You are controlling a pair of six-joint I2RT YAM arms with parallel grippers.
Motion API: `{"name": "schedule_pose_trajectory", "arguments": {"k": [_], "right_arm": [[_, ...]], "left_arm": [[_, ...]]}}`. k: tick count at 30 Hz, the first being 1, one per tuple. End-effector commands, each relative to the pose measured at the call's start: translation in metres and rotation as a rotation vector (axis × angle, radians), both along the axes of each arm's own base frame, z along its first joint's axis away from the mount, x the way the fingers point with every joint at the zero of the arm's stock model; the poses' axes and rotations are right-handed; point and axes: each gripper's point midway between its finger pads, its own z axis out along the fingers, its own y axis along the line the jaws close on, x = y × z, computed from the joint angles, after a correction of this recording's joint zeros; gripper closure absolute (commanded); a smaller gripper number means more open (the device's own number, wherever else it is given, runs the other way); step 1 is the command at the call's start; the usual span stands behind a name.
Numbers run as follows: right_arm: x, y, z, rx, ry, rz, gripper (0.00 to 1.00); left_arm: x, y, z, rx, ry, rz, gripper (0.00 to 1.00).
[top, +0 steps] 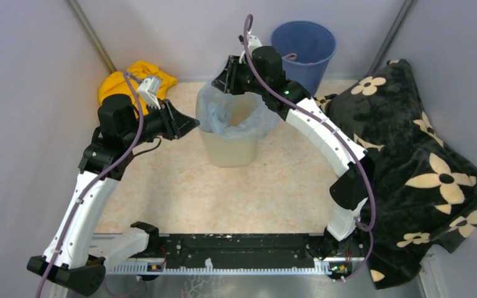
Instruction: Put the trash bags into the trash bin
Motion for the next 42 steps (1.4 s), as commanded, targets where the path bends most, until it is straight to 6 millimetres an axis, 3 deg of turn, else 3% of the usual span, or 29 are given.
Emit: {"name": "schedule_pose_trajectory", "arguments": {"k": [1, 5, 7, 17, 25, 28, 30, 32, 34, 36, 42], "right_arm": [[0.003, -0.031, -0.002, -0.146, 0.017, -0.133, 0.67], [0.002, -0.060, -0.023, -0.203, 0.048, -0.256, 0.55], [0.001, -0.062, -0.033, -0.216, 0.067, -0.266, 0.48], [0.001, -0.028, -0.075, -0.132, 0.192, -0.173, 0.40], [0.007, -0.001, -0.079, 0.007, 0.238, -0.124, 0.39], [0.008, 0.005, -0.078, 0.014, 0.248, -0.109, 0.39], [0.009, 0.007, -0.077, 0.023, 0.246, -0.103, 0.44], [0.007, 0.008, -0.074, 0.036, 0.239, -0.096, 0.57], [0.006, 0.007, -0.069, 0.049, 0.226, -0.092, 0.76], [0.004, 0.007, -0.063, 0.059, 0.214, -0.084, 0.88], [-0.001, 0.006, -0.034, 0.079, 0.159, -0.055, 1.00]], "left_arm": [[-0.002, 0.003, 0.009, -0.002, -0.026, 0.007, 0.63], [0.000, 0.001, 0.005, -0.004, -0.020, 0.002, 0.64], [0.000, 0.001, 0.004, -0.004, -0.018, 0.000, 0.64], [-0.004, 0.003, 0.009, -0.007, -0.026, 0.001, 0.64], [-0.004, 0.002, 0.008, -0.008, -0.024, -0.001, 0.63], [-0.003, 0.002, 0.006, -0.006, -0.019, 0.000, 0.53], [-0.002, 0.003, 0.005, -0.003, -0.017, 0.009, 0.40], [0.000, 0.004, 0.003, 0.002, -0.016, 0.016, 0.32], [0.001, 0.004, 0.000, 0.005, -0.011, 0.018, 0.31], [0.002, 0.003, -0.002, 0.009, -0.005, 0.015, 0.31], [0.004, 0.003, -0.009, 0.019, 0.004, 0.016, 0.33]]}}
